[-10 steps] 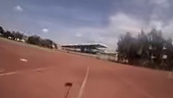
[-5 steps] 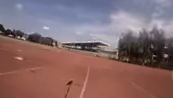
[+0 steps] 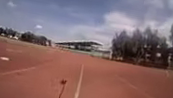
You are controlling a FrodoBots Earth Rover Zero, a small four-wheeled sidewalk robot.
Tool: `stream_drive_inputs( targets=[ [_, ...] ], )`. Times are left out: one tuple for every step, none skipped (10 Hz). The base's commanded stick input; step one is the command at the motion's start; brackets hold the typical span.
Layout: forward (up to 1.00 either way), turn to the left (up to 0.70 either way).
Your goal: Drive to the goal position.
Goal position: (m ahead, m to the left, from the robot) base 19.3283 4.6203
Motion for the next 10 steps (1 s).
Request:
stream_drive_inputs(
  targets=[
    [0.7,0.0],
    [0.7,0.0],
    [0.7,0.0],
    [0.7,0.0],
    [0.7,0.0],
    [0.7,0.0],
    [0.7,0.0],
    [0.7,0.0],
    [0.7,0.0],
    [0.7,0.0]
  ],
)
